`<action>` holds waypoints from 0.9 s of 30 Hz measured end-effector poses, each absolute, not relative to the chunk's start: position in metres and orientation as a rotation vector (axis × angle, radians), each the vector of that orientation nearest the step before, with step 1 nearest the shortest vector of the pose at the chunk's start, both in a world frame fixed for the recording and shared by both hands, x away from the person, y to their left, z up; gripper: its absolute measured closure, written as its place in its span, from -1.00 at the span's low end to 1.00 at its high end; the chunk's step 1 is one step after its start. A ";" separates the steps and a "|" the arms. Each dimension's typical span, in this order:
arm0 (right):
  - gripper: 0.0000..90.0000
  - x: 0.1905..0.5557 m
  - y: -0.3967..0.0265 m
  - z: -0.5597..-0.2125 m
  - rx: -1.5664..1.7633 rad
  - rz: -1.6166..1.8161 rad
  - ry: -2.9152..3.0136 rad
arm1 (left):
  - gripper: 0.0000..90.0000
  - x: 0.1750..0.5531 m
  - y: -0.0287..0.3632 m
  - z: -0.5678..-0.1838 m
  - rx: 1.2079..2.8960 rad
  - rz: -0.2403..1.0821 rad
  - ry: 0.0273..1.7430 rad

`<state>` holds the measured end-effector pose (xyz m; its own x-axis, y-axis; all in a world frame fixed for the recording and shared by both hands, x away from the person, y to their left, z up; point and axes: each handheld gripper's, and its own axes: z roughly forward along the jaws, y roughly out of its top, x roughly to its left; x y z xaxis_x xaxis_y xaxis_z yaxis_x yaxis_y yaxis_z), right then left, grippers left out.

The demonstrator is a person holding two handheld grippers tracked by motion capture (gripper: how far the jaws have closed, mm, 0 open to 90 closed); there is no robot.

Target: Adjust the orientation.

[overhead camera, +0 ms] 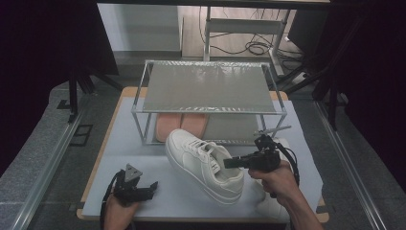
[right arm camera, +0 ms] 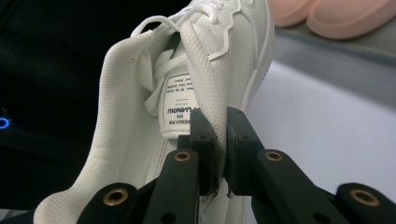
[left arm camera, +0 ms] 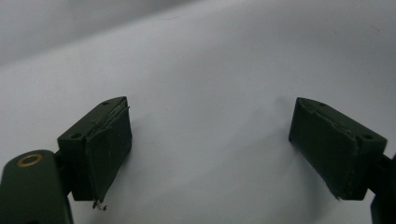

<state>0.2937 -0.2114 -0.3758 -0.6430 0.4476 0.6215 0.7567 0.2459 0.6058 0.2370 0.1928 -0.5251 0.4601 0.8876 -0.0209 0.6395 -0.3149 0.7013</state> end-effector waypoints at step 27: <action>0.86 0.313 -0.204 -0.328 -1.098 -1.551 -2.033 | -0.70 0.237 0.193 -0.525 2.063 0.488 1.266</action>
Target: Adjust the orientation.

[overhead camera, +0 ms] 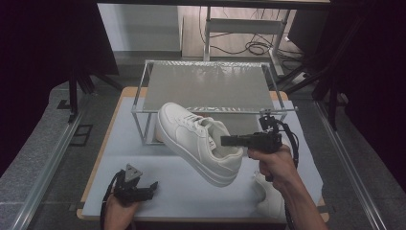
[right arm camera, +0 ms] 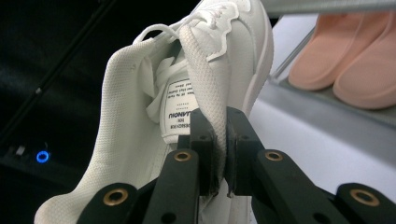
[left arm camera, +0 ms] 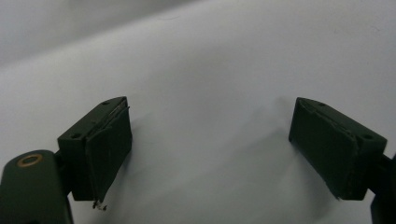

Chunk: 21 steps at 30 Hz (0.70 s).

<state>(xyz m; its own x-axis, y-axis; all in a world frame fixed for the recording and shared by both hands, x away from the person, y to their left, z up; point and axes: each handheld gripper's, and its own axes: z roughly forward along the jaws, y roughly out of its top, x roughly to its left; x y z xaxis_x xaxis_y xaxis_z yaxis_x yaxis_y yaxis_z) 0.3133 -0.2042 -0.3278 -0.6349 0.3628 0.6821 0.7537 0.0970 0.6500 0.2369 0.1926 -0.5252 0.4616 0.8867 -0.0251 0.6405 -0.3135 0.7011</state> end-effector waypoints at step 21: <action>0.85 0.352 -0.190 -0.320 -1.340 -1.690 -1.912 | -0.70 0.237 0.192 -0.525 2.058 0.494 1.268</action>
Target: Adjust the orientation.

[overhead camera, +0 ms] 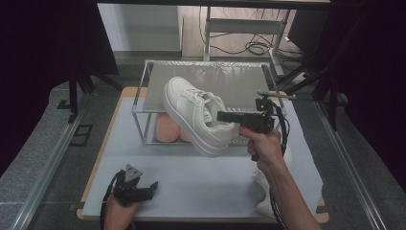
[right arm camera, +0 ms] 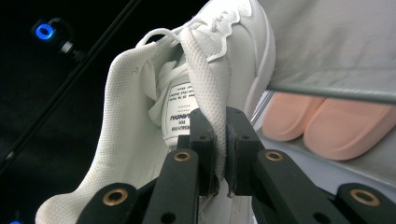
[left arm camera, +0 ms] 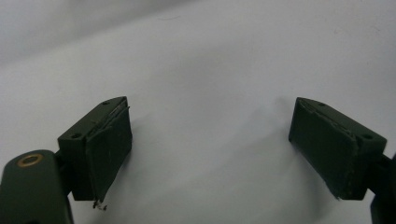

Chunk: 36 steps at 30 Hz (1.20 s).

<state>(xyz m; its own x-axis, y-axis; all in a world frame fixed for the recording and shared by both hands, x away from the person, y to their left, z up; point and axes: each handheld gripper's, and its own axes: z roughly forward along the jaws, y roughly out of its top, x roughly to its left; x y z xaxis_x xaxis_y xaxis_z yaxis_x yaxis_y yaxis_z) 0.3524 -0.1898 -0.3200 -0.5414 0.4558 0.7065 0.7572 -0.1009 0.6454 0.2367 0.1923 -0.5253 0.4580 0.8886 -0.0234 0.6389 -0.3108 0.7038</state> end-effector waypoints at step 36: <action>0.59 0.388 -0.162 -0.315 -1.688 -1.826 -1.899 | -0.70 0.236 0.193 -0.525 2.063 0.497 1.266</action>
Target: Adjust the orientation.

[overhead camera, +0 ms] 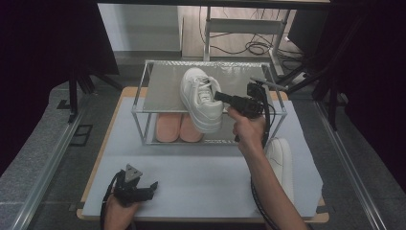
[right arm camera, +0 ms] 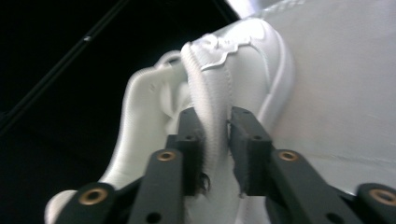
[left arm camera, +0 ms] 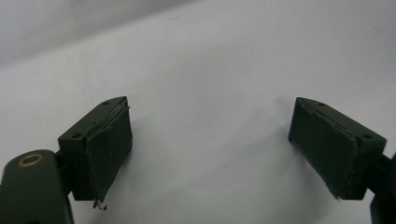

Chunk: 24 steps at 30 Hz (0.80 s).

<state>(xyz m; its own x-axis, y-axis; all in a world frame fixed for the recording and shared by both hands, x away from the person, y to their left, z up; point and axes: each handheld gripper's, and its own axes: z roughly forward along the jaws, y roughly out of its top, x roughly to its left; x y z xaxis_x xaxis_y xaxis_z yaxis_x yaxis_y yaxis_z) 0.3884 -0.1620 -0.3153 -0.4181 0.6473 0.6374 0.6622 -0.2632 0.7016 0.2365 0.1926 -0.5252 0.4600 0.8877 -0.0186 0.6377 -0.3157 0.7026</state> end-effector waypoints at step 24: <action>0.24 0.352 -0.209 -0.316 -1.412 -1.919 -2.092 | -0.69 0.236 0.192 -0.525 2.060 0.500 1.269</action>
<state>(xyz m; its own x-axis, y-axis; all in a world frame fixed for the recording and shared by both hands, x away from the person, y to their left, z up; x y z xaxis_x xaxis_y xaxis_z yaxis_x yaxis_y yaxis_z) 0.3522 -0.2085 -0.3162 -0.6031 0.6053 0.5195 0.5698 -0.1290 0.8116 0.2356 0.1922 -0.5252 0.4569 0.8893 -0.0184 0.6379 -0.3131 0.7036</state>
